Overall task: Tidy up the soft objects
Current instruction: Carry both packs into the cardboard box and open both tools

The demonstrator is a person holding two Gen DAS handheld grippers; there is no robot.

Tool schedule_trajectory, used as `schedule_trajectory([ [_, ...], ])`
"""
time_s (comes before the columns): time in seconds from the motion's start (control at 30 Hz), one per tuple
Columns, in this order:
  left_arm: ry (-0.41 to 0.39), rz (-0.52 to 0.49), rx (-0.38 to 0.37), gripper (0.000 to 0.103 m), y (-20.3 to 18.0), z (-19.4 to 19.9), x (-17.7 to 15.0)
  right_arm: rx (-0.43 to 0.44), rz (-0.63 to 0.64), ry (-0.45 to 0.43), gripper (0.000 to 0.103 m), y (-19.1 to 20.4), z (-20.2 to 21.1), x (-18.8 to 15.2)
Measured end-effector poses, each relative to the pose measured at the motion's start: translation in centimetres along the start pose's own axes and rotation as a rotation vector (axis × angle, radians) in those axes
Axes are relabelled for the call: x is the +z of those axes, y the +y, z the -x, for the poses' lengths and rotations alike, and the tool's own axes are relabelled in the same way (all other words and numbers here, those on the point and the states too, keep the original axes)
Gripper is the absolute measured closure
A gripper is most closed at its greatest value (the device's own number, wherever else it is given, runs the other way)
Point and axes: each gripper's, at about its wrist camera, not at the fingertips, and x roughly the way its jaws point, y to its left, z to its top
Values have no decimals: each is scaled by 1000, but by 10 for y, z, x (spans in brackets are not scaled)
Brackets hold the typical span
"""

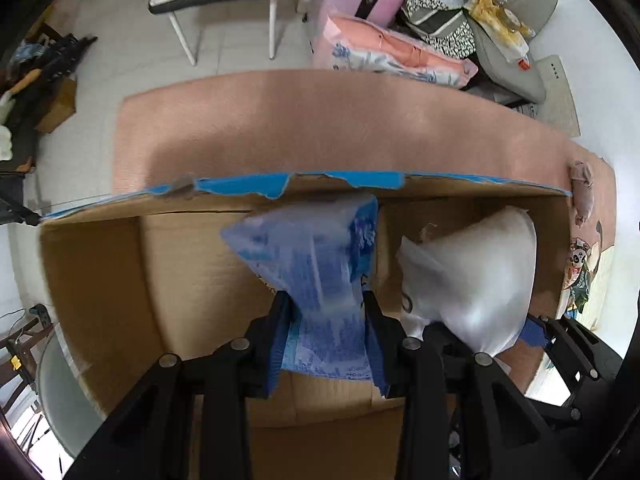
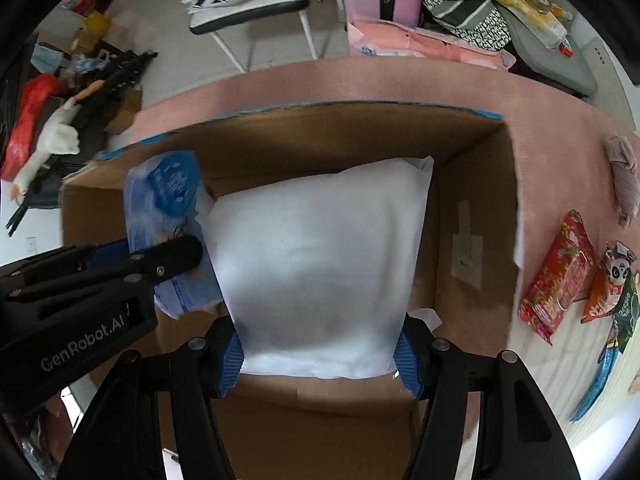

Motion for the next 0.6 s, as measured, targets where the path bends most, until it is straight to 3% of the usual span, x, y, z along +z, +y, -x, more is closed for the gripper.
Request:
schedule_trajectory([
  [0.3, 35, -2, -10, 66, 3, -17, 7, -48, -2, 41, 31, 0, -22, 16],
  [0.4, 17, 4, 1, 51, 4, -8, 5, -25, -8, 44, 18, -2, -18, 16],
  [0.47, -3, 2, 8, 34, 5, 2, 1, -30, -7, 26, 8, -1, -9, 13],
  [0.53, -32, 8, 27, 20, 7, 17, -7, -37, 1, 10, 7, 2, 4, 5],
  [0.6, -55, 8, 30, 15, 9, 30, -15, -25, 1, 2, 0, 5, 16, -4],
])
